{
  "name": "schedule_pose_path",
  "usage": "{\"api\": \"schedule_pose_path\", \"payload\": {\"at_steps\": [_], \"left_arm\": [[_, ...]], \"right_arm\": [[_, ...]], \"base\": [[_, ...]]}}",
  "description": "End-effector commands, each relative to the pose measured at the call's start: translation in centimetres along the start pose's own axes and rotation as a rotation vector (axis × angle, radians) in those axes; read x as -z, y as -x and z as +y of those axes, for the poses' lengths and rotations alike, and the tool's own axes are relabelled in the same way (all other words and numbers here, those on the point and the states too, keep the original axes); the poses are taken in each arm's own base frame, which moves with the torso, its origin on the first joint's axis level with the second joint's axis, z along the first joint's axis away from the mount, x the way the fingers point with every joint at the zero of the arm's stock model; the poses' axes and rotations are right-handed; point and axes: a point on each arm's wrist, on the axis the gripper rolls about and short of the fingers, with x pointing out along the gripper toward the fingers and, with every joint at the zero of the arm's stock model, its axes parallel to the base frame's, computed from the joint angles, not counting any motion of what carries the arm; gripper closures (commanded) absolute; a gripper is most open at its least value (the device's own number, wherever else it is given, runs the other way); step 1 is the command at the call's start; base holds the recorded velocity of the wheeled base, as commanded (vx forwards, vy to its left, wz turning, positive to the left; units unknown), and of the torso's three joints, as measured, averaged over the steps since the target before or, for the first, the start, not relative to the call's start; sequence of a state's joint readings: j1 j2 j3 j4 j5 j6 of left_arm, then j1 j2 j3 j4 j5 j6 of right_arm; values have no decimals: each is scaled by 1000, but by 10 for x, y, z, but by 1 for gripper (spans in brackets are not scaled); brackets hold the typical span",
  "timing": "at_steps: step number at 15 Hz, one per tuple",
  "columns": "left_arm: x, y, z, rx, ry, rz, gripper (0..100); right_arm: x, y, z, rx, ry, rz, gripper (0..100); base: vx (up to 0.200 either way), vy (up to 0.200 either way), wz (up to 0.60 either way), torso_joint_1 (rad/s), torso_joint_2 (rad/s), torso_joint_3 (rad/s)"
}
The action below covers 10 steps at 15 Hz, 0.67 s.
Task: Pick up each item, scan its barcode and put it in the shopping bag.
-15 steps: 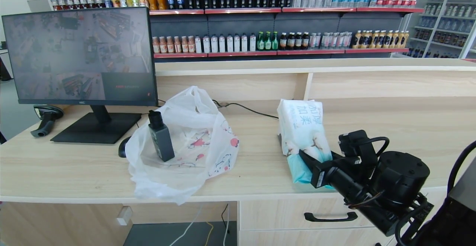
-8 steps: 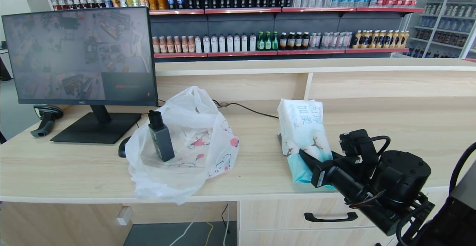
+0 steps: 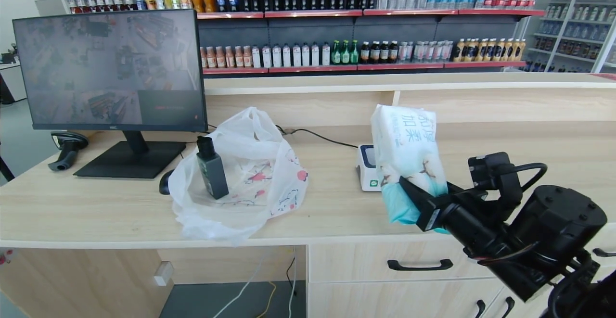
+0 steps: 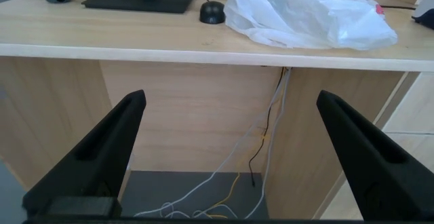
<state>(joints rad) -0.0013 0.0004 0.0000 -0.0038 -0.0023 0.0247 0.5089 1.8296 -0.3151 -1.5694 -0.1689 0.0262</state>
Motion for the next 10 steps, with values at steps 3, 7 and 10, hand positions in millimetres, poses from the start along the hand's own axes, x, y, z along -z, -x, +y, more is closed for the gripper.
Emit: {"api": "schedule_pose_path", "payload": {"at_steps": [3,7,10], "left_arm": [[0,0,0,-1,0,0,0],[0,0,0,-1,12,-1,0],[0,0,0,-2,12,-1,0]], "right_arm": [[-14,6,-1,0,-9,-53,100],[-20,7,-3,8,-12,-75,100],[-22,8,-5,13,-12,-83,100]], "base": [[0,0,0,0,0,0],[0,200,0,7,4,0],[0,200,0,7,12,2]]}}
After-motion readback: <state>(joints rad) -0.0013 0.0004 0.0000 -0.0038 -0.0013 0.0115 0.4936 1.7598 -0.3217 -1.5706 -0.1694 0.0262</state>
